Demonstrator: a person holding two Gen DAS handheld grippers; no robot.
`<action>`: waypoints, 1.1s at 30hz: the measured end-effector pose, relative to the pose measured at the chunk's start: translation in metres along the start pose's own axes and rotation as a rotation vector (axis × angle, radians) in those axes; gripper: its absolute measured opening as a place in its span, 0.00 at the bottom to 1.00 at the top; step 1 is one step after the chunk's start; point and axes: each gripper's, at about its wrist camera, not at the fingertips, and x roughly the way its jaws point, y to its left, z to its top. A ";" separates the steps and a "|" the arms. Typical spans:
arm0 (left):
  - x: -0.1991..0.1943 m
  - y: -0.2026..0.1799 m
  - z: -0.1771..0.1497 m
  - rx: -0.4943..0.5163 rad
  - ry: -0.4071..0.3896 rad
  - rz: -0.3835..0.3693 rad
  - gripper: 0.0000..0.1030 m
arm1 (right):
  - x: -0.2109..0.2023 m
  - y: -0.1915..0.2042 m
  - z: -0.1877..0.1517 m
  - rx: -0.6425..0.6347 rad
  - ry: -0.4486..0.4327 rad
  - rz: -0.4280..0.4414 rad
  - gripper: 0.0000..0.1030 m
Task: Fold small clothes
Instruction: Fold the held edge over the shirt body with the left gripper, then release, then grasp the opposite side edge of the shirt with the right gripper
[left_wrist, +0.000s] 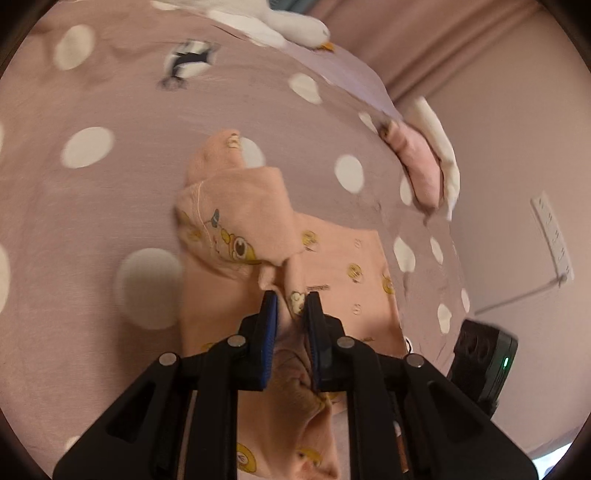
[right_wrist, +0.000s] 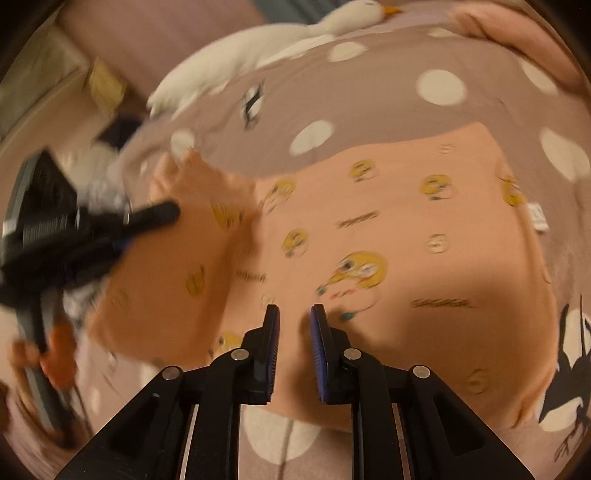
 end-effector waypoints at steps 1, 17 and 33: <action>0.008 -0.004 -0.001 0.006 0.015 -0.002 0.12 | -0.002 -0.010 0.003 0.044 -0.008 0.025 0.18; -0.007 0.029 -0.046 -0.027 0.025 -0.010 0.21 | 0.028 -0.023 0.023 0.180 0.083 0.163 0.47; -0.059 0.090 -0.112 -0.165 -0.048 0.010 0.40 | 0.061 -0.009 0.036 0.131 0.120 0.118 0.39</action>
